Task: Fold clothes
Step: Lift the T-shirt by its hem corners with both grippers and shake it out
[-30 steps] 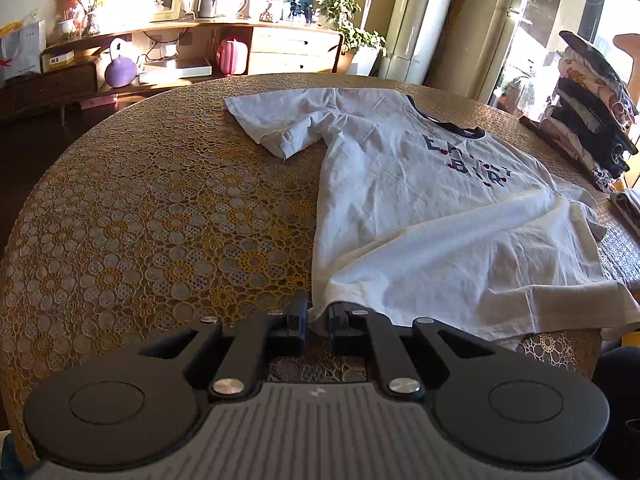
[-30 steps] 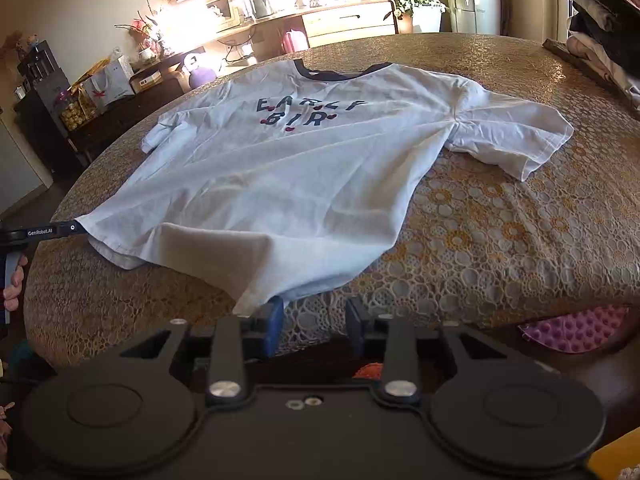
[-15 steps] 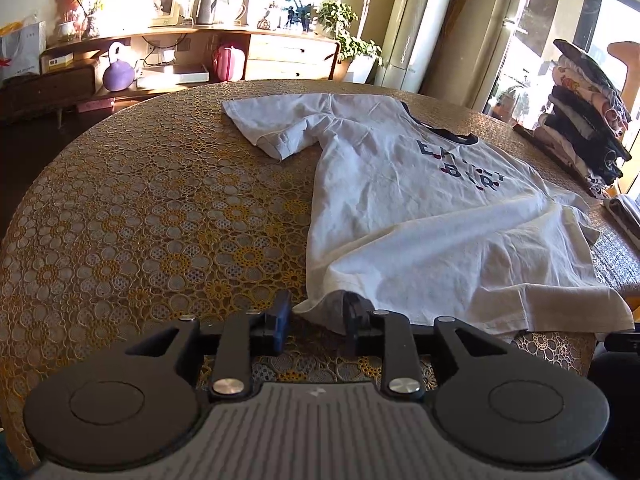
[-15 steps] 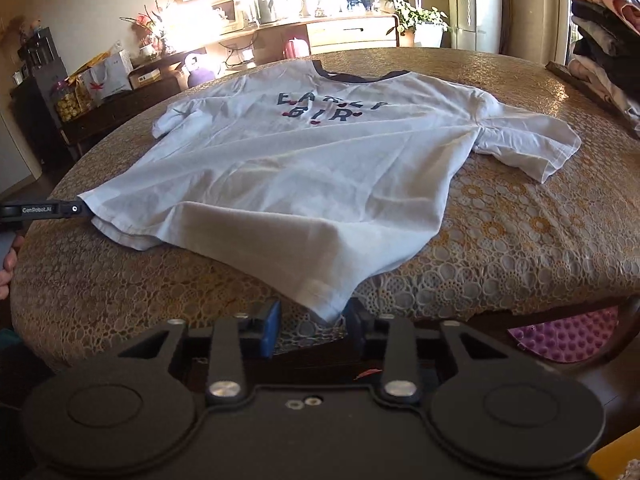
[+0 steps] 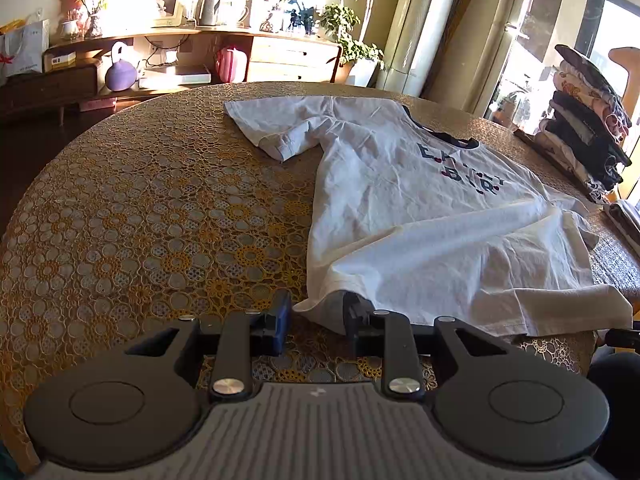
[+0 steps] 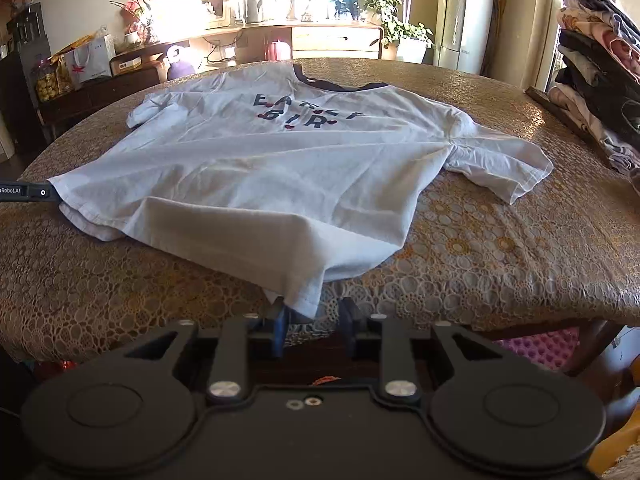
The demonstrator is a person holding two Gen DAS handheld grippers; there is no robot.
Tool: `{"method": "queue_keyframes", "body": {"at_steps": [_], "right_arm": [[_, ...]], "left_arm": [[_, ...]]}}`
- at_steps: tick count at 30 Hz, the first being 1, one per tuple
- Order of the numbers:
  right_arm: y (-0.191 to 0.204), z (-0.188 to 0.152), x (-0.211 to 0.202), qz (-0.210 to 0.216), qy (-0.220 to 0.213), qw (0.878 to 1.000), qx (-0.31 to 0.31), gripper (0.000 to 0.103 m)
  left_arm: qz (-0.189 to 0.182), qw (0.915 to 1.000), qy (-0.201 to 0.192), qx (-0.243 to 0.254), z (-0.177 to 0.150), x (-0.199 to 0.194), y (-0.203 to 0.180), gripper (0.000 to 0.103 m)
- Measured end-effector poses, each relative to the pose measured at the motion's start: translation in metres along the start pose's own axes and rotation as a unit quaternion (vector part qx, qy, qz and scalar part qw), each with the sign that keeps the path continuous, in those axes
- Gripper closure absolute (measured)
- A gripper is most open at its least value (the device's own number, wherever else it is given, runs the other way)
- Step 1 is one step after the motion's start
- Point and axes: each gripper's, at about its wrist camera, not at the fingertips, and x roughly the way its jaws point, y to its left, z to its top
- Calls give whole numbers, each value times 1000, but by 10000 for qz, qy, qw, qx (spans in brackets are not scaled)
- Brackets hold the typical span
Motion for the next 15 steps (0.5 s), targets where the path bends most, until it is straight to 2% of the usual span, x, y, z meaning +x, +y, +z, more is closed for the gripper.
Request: {"method": "queue_keyframes", "body": {"at_steps": [5,9,15], "right_arm": [[0,-2,-2,-39,22,10000,-27,0],[-9,-4,1,-118,131,9996,234,0],[-6,6,-4,-97,-398,9982,446,0]], "left_arm": [[1,10000,5,4,0,-1,0,77],[0,10000,-11,10,-1,-1,0,77],[21,10000,-22,47,-2,-2,-1,76]]}}
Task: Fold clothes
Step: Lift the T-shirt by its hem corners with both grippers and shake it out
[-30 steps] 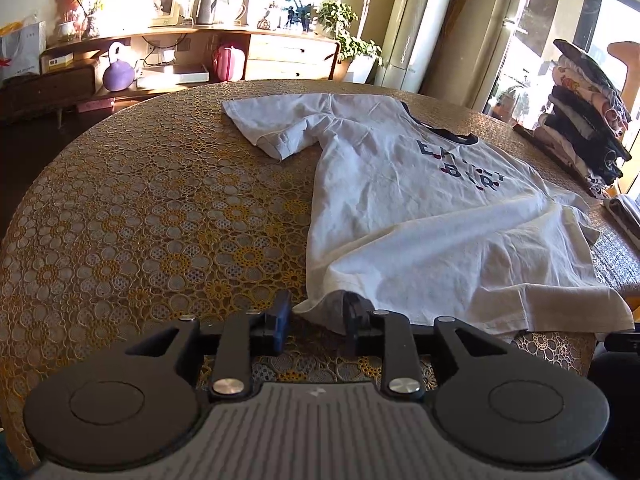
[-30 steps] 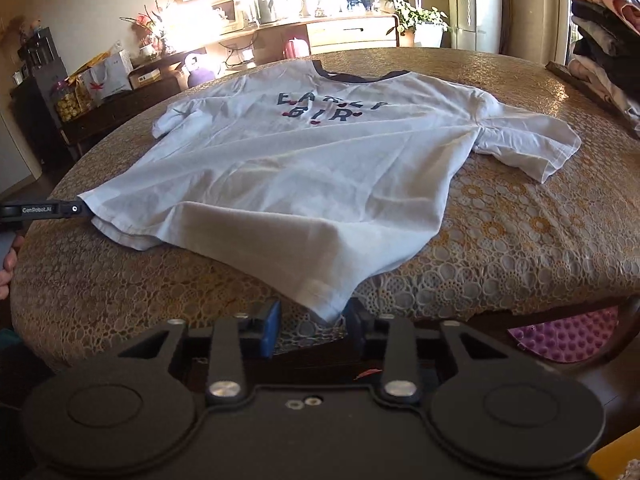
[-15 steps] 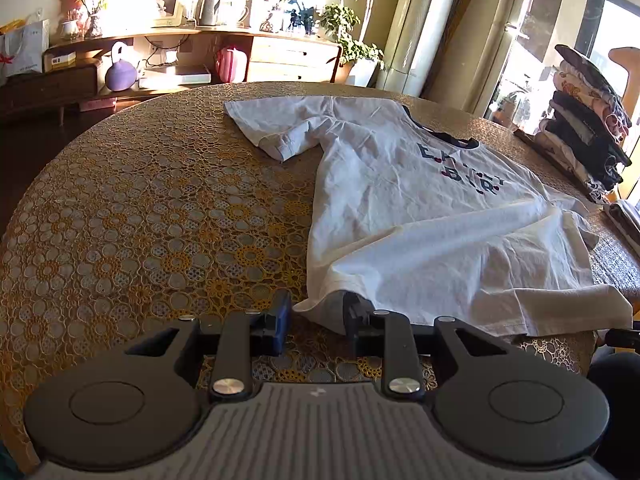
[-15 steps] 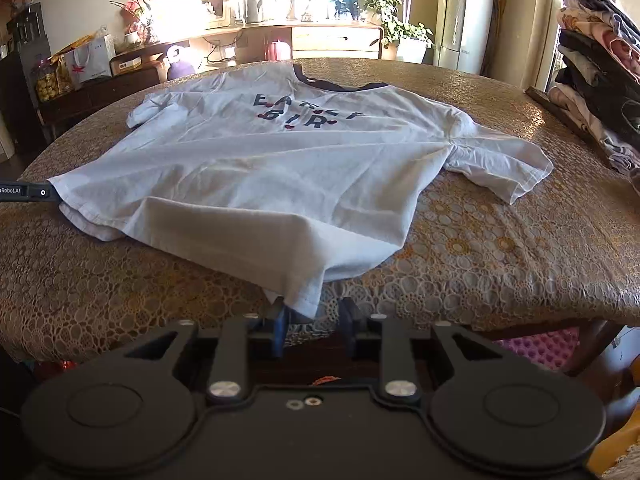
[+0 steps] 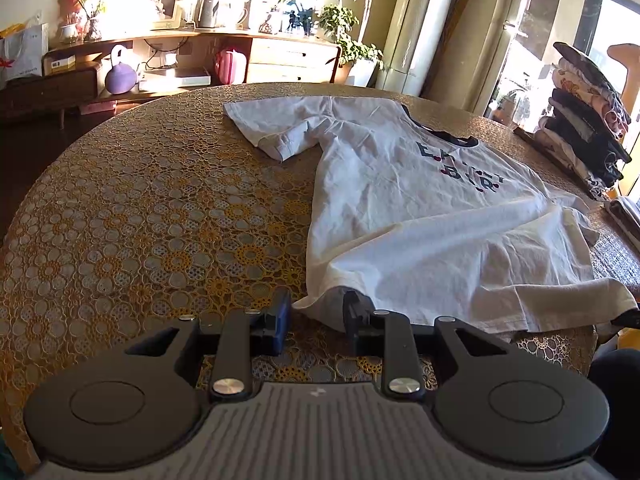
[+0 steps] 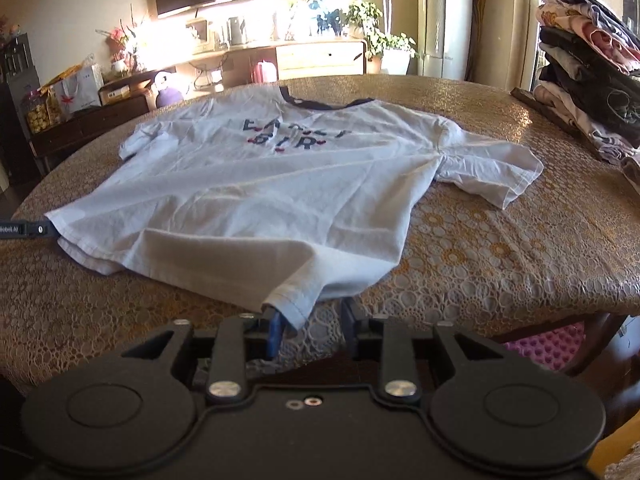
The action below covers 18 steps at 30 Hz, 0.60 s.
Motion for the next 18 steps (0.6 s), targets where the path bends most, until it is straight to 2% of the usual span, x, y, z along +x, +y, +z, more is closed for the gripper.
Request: {"method": "queue_keyframes", "body": {"at_steps": [2,7,12,18], "right_arm": [[0,3,2,-54,-96,9999,125,0],[-1,-2,14,154,184,9983,536,0],[9,-2,17,279,102,9983,502,0],[-15,7,5,476,140,9937,1009,0]], "left_arm": [[-4,10000,1,-10,0,0,0,76],[-6,10000,-14,-15,-1,0,0,75],[5,10000,-18,37,-1,0,-2,74],[331,9992,-101,177,-2,-1,-5,74]]}}
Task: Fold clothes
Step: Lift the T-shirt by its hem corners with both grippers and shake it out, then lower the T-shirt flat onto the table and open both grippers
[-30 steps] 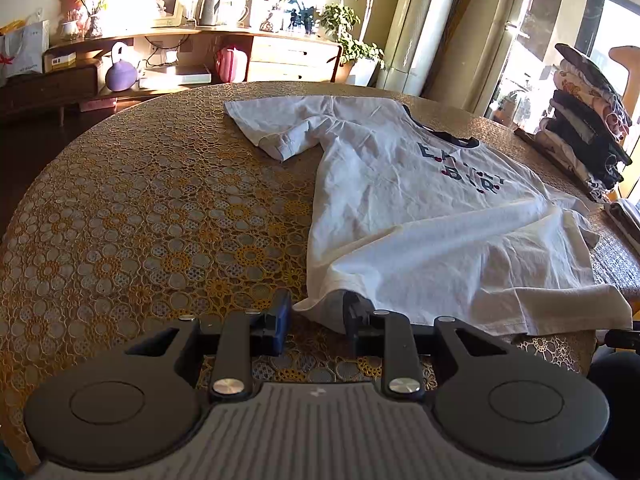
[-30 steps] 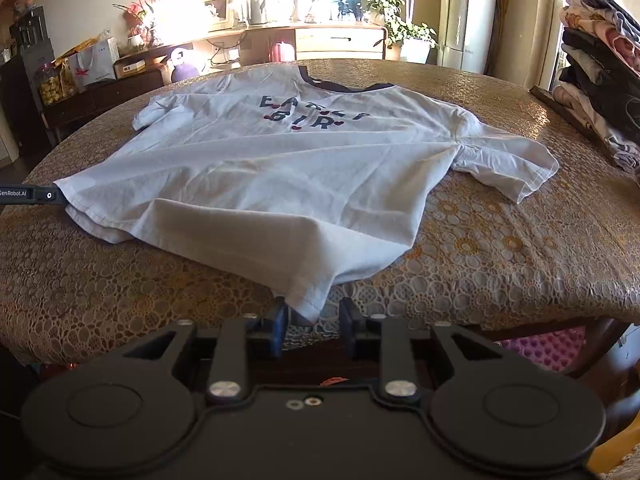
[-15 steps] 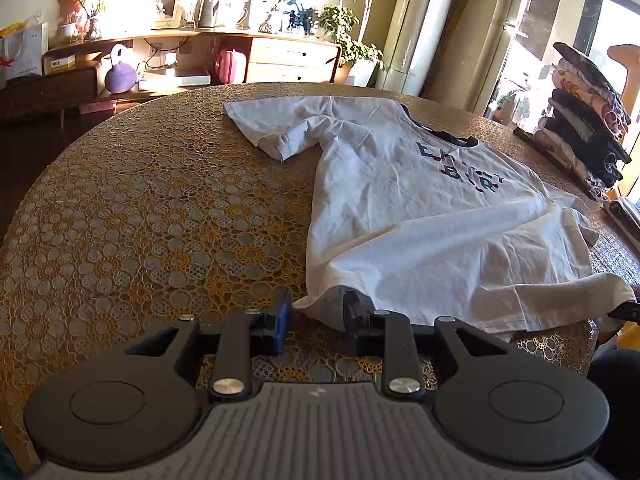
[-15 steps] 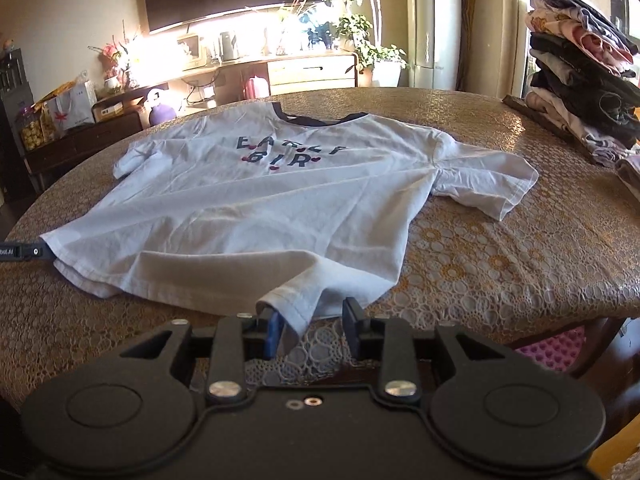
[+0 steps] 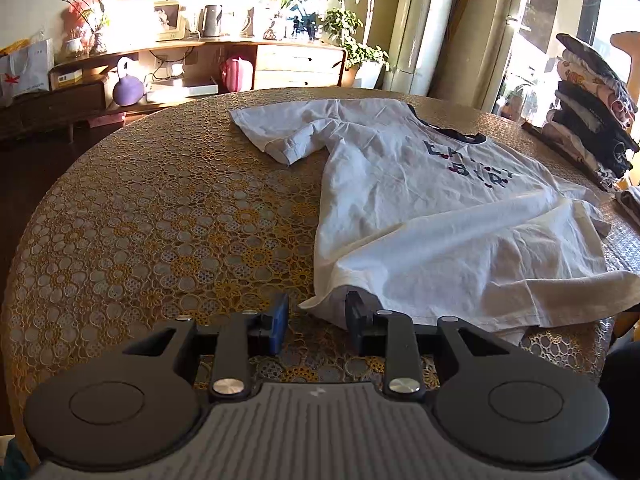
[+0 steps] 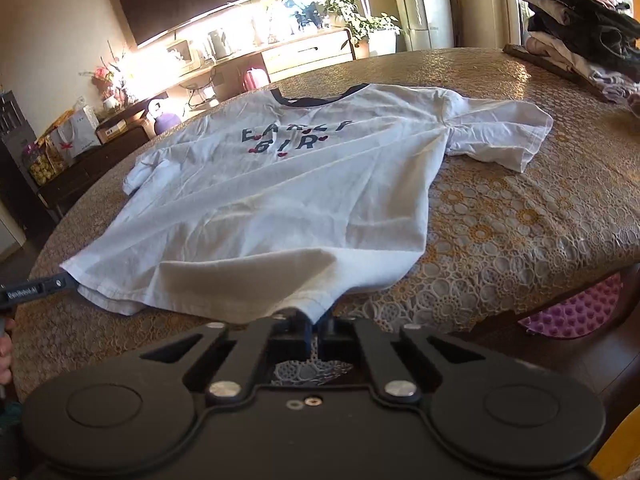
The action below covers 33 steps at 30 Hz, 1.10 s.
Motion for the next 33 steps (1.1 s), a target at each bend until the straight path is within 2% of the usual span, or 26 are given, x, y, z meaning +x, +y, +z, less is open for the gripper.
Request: {"method": "queue_keyframes", "body": {"at_steps": [2,5,8,12,14,15,17,23,25,26,27,29,31,33], "right_arm": [[-8,10,-16,15,-205,9998,-42,0],[-27,24,-33,-132,-407,9991,-12,0],[-49,29,-25,-184,-148,9994,254,0],[-42,28,-19,-70,-62,9999,41,0],[-38,28,-17,-5,-47,10000,-45,0],[-37,27,-16,12,-26,10000,-77,0],[-36,25,-14,11,33,9999,-137,0],[-42,13,-3,-45,229,9997,-60,0],[-44,12,-2,-24,223,9997,-1,0],[-44,11,-1,-19,206,9998,24,0],[-44,10,0,-18,179,9998,41,0],[-44,9,1,6,128,9999,48,0],[-42,8,5,-21,131,9999,19,0],[-40,5,9,-65,178,9998,-22,0]], "left_arm": [[86,9998,-71,-145,2,-2,6,74],[-32,9997,-61,-238,4,-2,10,74],[-123,9997,-25,-203,5,-2,10,74],[-208,9998,25,11,3,-3,3,72],[-298,9995,71,27,2,-2,1,56],[-333,9994,87,38,2,-1,-1,40],[-263,9995,70,160,2,0,-7,36],[-27,9989,-91,448,4,5,-14,36],[-68,9986,-73,523,8,9,-12,37],[-103,9984,-31,563,9,12,-11,39],[-125,9981,39,601,10,15,-11,49],[-163,9973,28,713,10,16,-14,53],[-201,9964,17,822,9,18,-17,69],[-274,9971,-36,712,8,16,-18,73]]}}
